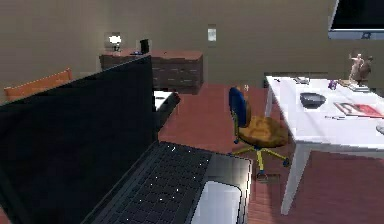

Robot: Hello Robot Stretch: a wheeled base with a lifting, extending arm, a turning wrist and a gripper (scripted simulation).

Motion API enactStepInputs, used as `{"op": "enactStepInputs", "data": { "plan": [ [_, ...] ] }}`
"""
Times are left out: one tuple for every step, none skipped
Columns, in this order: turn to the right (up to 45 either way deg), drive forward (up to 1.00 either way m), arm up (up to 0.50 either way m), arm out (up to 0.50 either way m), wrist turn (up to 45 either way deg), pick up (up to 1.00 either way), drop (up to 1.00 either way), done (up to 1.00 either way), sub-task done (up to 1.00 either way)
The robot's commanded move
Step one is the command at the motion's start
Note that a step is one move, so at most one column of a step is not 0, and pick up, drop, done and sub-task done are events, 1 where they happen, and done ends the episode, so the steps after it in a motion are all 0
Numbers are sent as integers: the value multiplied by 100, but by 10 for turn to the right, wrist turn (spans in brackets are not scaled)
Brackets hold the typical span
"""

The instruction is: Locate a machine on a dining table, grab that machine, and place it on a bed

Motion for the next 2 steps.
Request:
{"op": "enactStepInputs", "data": {
  "plan": [
    [0,45,0,0,0,0,0,0,0],
    [-300,0,0,0,0,0,0,0,0]
  ]
}}
